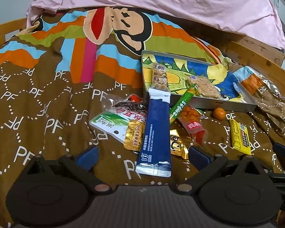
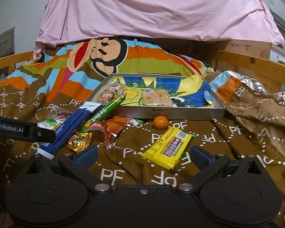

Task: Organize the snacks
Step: 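Grasp the blue stick packet with the left tool while the right tool grasps the orange snack packet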

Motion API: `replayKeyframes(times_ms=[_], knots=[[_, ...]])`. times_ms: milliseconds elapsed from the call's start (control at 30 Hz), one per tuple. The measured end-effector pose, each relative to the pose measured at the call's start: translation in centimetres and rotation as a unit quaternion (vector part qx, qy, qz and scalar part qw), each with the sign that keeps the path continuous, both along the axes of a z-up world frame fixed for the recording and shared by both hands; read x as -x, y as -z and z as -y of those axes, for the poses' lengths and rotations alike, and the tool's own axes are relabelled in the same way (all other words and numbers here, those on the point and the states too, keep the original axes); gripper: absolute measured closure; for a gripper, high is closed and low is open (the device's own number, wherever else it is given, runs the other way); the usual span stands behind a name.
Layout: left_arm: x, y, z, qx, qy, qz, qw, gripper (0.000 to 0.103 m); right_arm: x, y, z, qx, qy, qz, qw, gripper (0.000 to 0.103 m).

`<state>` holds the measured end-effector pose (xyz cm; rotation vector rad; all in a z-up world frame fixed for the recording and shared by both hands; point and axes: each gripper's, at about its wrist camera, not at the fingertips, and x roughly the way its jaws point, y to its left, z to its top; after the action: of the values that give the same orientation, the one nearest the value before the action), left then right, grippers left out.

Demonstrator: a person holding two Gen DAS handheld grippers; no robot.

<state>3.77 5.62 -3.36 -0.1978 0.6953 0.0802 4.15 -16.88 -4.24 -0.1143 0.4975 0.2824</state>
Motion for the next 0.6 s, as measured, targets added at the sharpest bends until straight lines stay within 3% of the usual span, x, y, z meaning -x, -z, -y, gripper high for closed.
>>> replayKeyframes(times_ms=[600], knots=[[-0.3,0.7,-1.9,-0.017,-0.014,-0.013,0.9997,0.001,-3.5,0.1,-3.1,0.009,-0.068,-0.009,0.998,0.001]])
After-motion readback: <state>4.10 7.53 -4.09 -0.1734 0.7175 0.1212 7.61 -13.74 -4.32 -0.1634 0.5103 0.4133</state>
